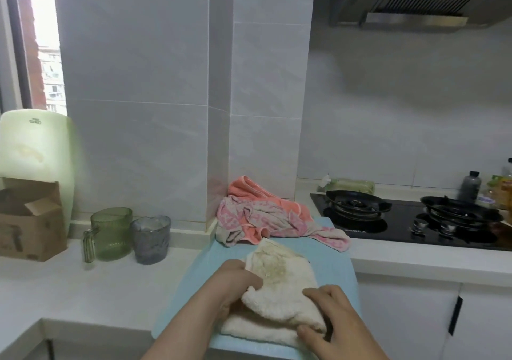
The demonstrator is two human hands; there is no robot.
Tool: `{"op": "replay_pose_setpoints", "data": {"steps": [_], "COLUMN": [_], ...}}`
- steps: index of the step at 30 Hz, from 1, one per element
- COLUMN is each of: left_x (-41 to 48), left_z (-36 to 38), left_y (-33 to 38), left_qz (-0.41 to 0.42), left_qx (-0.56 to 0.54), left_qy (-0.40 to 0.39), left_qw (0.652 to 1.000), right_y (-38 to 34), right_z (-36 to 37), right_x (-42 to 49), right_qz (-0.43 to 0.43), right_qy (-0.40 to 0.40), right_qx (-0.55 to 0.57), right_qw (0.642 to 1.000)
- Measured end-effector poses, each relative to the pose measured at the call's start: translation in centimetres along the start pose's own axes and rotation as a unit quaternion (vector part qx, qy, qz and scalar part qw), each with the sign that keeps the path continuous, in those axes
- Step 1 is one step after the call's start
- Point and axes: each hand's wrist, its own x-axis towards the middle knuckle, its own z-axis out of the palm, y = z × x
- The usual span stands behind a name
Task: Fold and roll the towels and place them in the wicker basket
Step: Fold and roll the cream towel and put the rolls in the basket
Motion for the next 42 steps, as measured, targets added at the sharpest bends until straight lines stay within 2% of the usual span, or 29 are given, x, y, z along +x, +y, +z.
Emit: {"op": "replay_pose_setpoints", "data": {"steps": [3,8,13,15,18,20,24,28,32,36,42], "left_x": [0.3,0.0,0.1,0.0,0.3,0.4,0.1,0.0,1.4,1.6,2.8], "left_z": [0.3,1.7,2.4,2.0,0.9,0.3,-0.4,-0.7,-0.8,-0.9,-0.4], "left_y": [-0.2,0.2,-0.3,-0.6,-1.3,-1.8,-1.9,-0.3,-0.6,-0.9,0.2], "left_qz": [0.004,-0.01,0.099,0.104,0.091,0.077,0.047,0.014,0.08,0.118,0.149], "left_qx": [0.039,0.051,0.128,0.077,-0.065,-0.12,-0.033,-0.04,0.048,0.079,0.09], "left_qy": [0.013,0.051,0.087,0.1,0.106,0.101,0.12,0.11,0.099,0.079,0.105], "left_qw": [0.999,0.997,0.983,0.987,0.988,0.985,0.991,0.993,0.991,0.987,0.979], "right_y": [0.7,0.4,0.4,0.8,1.7,2.5,1.5,1.6,1.4,1.2,0.8], "right_z": [1.3,2.4,2.4,2.4,2.6,2.7,1.5,1.1,1.1,1.2,1.0], "right_x": [0.3,1.0,1.3,0.6,0.1,0.6,1.4,1.0,0.5,0.5,0.7], "right_qz": [-0.005,-0.022,-0.031,-0.038,-0.051,-0.113,-0.104,-0.093,-0.099,-0.102,-0.076], "right_qy": [0.052,0.01,0.005,0.024,0.02,0.053,-0.033,-0.057,-0.078,-0.089,-0.106], "right_qx": [-0.002,-0.031,-0.054,-0.044,-0.037,-0.053,-0.062,-0.049,-0.052,-0.065,-0.052], "right_qw": [0.999,0.999,0.998,0.998,0.998,0.991,0.992,0.993,0.991,0.989,0.99]}}
